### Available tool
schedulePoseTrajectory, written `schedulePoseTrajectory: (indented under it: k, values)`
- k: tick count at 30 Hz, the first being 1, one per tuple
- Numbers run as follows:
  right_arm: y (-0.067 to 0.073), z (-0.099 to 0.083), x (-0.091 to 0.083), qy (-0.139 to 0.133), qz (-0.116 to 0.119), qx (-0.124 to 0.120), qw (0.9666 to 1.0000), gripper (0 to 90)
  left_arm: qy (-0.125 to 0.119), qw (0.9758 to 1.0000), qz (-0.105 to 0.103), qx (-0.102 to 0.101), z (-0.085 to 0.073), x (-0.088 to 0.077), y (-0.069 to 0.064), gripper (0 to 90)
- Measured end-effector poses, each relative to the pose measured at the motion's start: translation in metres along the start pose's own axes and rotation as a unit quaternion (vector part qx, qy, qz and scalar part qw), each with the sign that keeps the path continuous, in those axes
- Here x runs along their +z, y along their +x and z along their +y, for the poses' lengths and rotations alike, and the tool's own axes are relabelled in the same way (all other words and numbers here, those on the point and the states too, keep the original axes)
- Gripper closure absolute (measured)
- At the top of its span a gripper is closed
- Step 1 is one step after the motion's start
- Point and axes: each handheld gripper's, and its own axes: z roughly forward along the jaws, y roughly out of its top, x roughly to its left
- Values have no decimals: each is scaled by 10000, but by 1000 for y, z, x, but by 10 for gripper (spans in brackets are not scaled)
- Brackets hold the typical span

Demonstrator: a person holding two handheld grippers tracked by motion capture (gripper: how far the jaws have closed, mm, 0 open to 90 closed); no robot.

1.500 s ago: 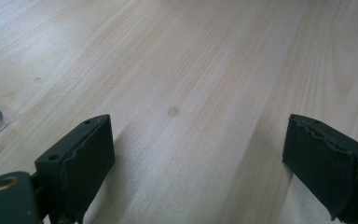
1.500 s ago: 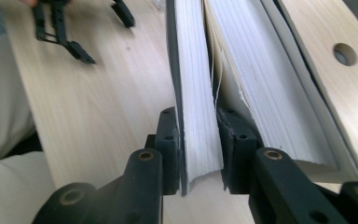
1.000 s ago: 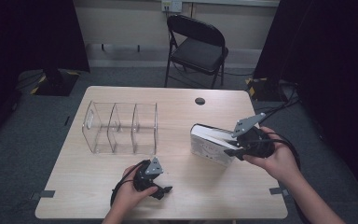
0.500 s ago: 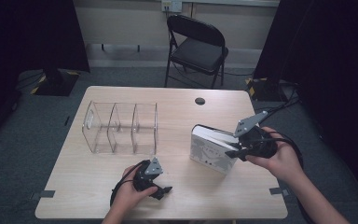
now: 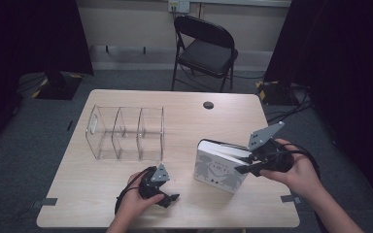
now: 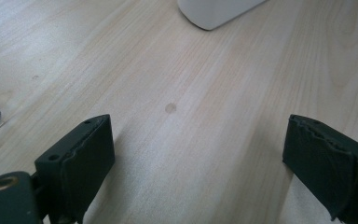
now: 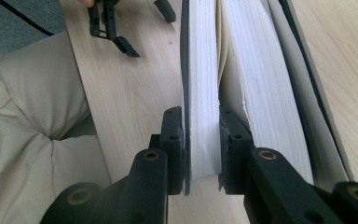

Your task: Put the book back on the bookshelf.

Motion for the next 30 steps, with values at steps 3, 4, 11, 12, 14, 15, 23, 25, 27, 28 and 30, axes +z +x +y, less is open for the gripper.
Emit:
schedulePoseTrajectory:
  k: [3,4,11,12,14,15,23,25,27,28,30]
  values:
    - [1,-1,-1,-12,46,-35,10000,750,4,10000,-1,2,0,0,0,85]
    - [1,-1,-1,9,66,-11,10000,751,3,10000,-3,3,0,0,0,85]
    - [-1,-1,-1,14,6,-39,10000,749,2,10000,-1,4,0,0,0,85]
    - [-1,-1,-1,23,22,-21,10000,749,2,10000,-1,4,0,0,0,85]
    - [-2,-1,-1,12,49,-23,10000,747,3,10000,-1,6,0,0,0,85]
    - [-3,-2,-1,-13,64,18,10000,745,3,10000,-1,6,0,0,0,85]
    - [-7,-5,-1,-164,31,118,9998,744,2,10000,0,6,0,0,0,85]
    - [-7,-5,-1,-158,41,136,9998,743,5,10000,0,15,0,0,0,85]
    - [-7,-5,-1,-141,6,123,9998,743,5,10000,-6,15,0,0,0,83]
    - [-7,-5,-1,-141,6,123,9998,743,15,10000,-8,16,0,0,0,83]
    - [-8,-5,-1,-174,21,136,9998,737,17,10000,-7,19,0,0,0,81]
